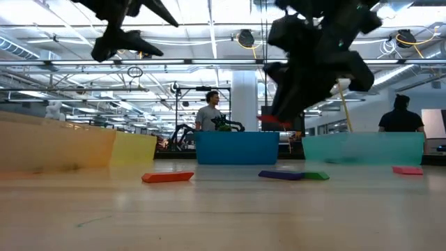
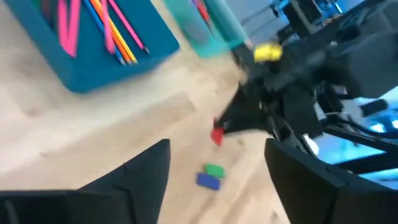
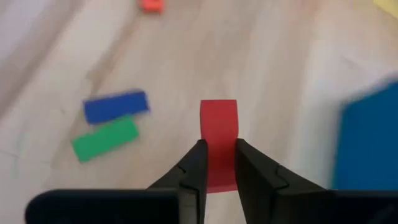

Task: Sort crayons/erasers/pens/pencils in bins
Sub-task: Put the red eraser into the yellow bin

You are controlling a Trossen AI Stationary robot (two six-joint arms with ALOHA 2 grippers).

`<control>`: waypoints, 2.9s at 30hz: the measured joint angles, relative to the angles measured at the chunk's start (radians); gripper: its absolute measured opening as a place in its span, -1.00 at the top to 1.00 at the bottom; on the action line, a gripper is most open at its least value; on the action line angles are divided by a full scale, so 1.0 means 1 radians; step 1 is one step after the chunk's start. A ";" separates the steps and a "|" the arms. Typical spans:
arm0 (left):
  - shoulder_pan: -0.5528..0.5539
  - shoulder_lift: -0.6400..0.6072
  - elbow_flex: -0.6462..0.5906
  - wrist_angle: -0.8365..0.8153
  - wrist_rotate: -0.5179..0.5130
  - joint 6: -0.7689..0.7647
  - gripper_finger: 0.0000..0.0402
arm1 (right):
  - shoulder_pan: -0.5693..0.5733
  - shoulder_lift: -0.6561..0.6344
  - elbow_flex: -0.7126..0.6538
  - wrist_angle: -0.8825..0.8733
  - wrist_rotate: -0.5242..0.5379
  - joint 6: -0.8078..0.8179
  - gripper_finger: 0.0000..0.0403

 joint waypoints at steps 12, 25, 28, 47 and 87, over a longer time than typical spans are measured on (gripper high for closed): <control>0.111 0.248 0.000 0.401 0.253 -0.130 -0.80 | 0.100 -0.141 -0.002 0.067 0.239 0.231 0.71; 0.142 0.431 0.000 0.657 0.281 -0.238 -0.40 | 0.112 -0.141 -0.002 0.214 0.353 0.262 0.71; 0.151 0.464 0.000 0.718 0.285 -0.250 -0.32 | 0.112 -0.141 -0.002 0.246 0.351 0.217 0.71; 0.184 0.492 0.000 0.857 0.347 -0.212 0.83 | 0.088 -0.141 -0.002 0.258 0.350 0.187 0.71; 0.821 0.077 0.000 -0.510 0.022 0.327 0.90 | 0.318 0.000 0.242 -0.476 0.433 1.109 0.03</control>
